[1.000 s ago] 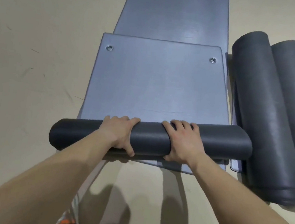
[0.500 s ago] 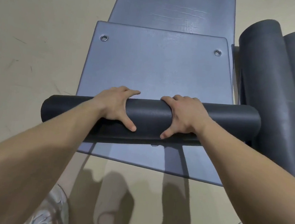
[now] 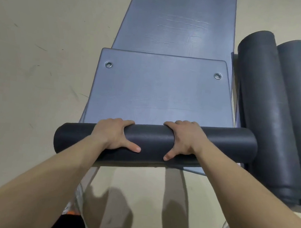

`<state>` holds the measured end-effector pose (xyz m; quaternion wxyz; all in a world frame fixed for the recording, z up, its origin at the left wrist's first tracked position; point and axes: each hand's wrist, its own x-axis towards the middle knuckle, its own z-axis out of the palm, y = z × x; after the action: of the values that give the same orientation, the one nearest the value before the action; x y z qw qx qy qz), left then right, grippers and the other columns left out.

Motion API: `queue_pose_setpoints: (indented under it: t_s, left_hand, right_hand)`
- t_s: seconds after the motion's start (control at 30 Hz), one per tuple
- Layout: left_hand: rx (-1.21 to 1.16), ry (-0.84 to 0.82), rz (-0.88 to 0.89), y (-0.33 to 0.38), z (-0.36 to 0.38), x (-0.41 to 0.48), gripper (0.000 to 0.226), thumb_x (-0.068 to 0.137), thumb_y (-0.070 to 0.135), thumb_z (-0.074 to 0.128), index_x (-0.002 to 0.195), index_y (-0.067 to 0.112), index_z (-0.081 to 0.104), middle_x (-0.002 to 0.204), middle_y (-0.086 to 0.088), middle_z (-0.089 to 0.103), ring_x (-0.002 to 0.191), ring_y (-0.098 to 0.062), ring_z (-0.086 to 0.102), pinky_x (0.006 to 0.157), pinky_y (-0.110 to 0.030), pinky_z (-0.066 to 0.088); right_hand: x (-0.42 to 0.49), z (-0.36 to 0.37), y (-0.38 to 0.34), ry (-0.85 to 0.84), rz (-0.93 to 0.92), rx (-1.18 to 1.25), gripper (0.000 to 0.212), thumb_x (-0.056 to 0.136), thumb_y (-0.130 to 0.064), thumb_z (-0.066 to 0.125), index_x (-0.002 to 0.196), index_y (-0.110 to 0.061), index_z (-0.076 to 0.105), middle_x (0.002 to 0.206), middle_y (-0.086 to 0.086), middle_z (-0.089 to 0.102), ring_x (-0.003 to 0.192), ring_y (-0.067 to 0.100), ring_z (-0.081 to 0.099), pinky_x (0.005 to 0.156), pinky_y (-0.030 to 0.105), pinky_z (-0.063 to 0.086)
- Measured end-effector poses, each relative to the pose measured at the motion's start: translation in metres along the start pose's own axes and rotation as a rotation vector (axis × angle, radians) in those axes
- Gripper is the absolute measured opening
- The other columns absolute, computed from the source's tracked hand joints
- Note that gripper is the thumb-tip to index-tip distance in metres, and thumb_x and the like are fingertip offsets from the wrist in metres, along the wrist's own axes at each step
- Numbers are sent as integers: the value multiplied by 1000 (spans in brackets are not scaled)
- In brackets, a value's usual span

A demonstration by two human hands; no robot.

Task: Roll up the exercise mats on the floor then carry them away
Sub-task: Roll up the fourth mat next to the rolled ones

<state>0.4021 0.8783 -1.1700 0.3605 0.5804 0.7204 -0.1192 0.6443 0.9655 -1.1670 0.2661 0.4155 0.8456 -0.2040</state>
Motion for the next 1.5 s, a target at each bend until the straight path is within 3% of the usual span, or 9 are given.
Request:
queue_pose_setpoints:
  t_s: [0.17,0.33,0.47,0.67,0.77,0.87,0.97,1.33,1.5]
  left_hand:
    - [-57,-108,-53,7,-17,-4,113,55,86,77,153,42,40,150,7,53,132,-25,52,107,-45,44]
    - [345,310,-32,39,21,-28,73,92,72,52,150,29,41,146,-9,51,132,-33,51,101,-43,45]
    - [336,219,6,36,40,-18,136,68,89,62,162,19,-8,171,-16,-1,157,-43,2,126,-53,6]
    - [316,140,169,16,-13,38,134,54,82,74,159,27,11,152,-3,40,135,-28,43,118,-44,34]
    - [309,69,165,13,-29,52,138,54,83,75,161,27,9,156,-3,39,136,-29,44,116,-46,35]
    - [421,268,140,15,-7,45,139,55,86,70,162,29,1,166,-5,23,148,-31,30,120,-54,23]
    - [429,403,157,16,4,43,127,56,84,70,157,32,13,157,-1,38,138,-30,42,114,-52,31]
    - [347,-59,171,12,14,-18,122,50,77,77,151,38,22,131,4,56,112,-28,59,95,-44,50]
    - [163,-262,144,9,-7,2,125,43,70,89,150,42,31,136,8,59,120,-24,58,102,-42,48]
  right_hand:
    - [-48,43,1,260,99,-121,133,63,-79,77,160,-30,1,165,9,19,153,36,16,124,61,8]
    - [-31,28,13,228,84,-79,139,52,-83,79,159,-34,5,164,4,21,153,32,15,124,59,7]
    - [-1,-6,23,163,68,28,139,50,-84,79,161,-36,11,166,5,21,154,29,13,125,55,7]
    - [1,36,40,400,67,-148,142,47,-86,78,161,-27,17,163,13,27,151,38,21,123,61,13]
    - [19,24,49,430,51,-169,132,48,-87,71,157,-30,23,156,8,38,145,35,33,119,59,20]
    - [27,10,55,402,28,-186,130,45,-89,66,154,-32,26,151,3,44,138,31,40,116,55,26]
    - [31,-3,54,351,25,-172,127,44,-89,67,152,-36,27,146,-2,47,133,28,46,113,50,31]
    - [-34,9,8,-105,29,-11,125,43,-82,79,150,-37,32,133,-4,55,117,27,58,99,45,47]
    - [-59,37,-8,96,129,-20,132,52,-82,75,159,-34,14,157,-2,36,144,26,34,121,57,18]
